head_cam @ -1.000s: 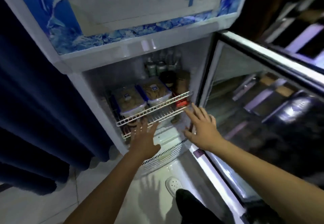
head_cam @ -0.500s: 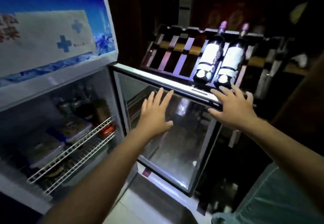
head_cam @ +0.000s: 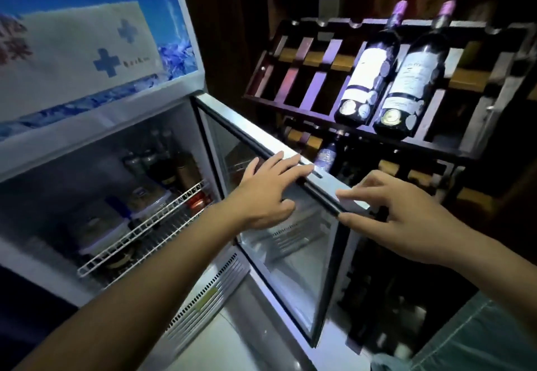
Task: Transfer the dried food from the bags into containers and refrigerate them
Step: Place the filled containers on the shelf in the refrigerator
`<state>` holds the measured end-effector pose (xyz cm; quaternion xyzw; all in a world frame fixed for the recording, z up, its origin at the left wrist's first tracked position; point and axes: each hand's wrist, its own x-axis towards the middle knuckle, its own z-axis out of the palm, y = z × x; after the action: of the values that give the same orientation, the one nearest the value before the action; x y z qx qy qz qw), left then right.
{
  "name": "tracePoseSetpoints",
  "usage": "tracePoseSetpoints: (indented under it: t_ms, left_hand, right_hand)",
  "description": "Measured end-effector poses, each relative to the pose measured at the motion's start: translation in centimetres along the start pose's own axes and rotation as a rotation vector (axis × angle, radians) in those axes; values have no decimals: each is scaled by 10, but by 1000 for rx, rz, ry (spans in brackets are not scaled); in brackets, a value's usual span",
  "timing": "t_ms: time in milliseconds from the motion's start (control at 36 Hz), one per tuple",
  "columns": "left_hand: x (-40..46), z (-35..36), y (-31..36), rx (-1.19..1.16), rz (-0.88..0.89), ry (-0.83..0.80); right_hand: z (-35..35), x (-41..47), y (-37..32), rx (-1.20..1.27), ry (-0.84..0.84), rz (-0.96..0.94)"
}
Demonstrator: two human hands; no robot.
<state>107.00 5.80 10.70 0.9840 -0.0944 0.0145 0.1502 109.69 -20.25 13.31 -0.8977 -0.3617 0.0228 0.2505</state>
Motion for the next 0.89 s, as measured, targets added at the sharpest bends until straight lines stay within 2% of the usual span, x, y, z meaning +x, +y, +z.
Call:
tracePoseSetpoints:
  t_ms: [111, 194, 333, 472, 583, 639, 750, 889]
  left_hand:
    - [-55, -24, -20, -168, -64, 6]
    - [-97, -38, -36, -209, -140, 7]
    - [-163, -60, -62, -232, -300, 34]
    - [-216, -78, -92, -116, -467, 51]
    - [-244, -77, -114, 340, -605, 0]
    - [-256, -66, -120, 519, -646, 51]
    - [-276, -40, -134, 510, -717, 334]
    - [-288, -16, -179, 517, -858, 409]
  right_hand:
    - [12, 9, -25, 229, -250, -194]
    - [34, 28, -48, 368, -453, -330]
    - [84, 76, -93, 579, -619, -402]
    - [139, 124, -135, 537, -540, -480]
    - [179, 159, -170, 269, -499, -507]
    - [196, 172, -188, 101, -497, -547]
    - [228, 196, -224, -161, -453, -622]
    - [263, 226, -261, -245, -345, -593]
